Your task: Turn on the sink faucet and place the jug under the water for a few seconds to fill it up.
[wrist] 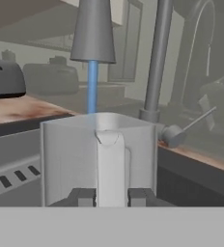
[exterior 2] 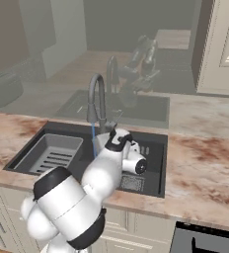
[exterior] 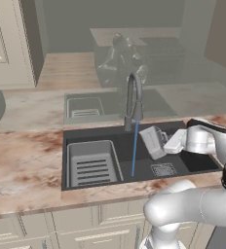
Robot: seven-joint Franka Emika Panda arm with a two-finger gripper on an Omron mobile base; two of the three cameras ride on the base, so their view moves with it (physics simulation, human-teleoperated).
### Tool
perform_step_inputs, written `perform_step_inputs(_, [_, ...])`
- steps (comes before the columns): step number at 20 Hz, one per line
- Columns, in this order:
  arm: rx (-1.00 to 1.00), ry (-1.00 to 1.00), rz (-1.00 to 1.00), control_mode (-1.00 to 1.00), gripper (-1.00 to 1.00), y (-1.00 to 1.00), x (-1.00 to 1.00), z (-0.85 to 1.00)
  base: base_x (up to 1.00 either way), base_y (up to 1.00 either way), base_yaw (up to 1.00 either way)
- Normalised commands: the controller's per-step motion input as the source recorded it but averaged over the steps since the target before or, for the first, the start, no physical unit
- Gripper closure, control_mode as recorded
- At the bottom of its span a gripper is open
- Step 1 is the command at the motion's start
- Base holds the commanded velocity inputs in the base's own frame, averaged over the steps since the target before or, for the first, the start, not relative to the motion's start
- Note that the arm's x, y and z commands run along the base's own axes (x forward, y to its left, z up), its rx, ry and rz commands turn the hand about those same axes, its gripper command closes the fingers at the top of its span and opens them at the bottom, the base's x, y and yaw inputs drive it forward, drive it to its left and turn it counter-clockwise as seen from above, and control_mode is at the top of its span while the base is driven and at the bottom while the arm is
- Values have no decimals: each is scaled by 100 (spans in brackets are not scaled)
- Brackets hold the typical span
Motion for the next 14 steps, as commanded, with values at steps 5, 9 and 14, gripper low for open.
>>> perform_step_inputs(5, [0, 0, 0, -100, 100, 21, 13, -1, 0, 0, 0])
perform_step_inputs(9, [0, 0, 0, -100, 100, 19, 12, 0, 0, 0, 0])
perform_step_inputs(14, [0, 0, 0, -100, 100, 16, 12, 0, 0, 0, 0])
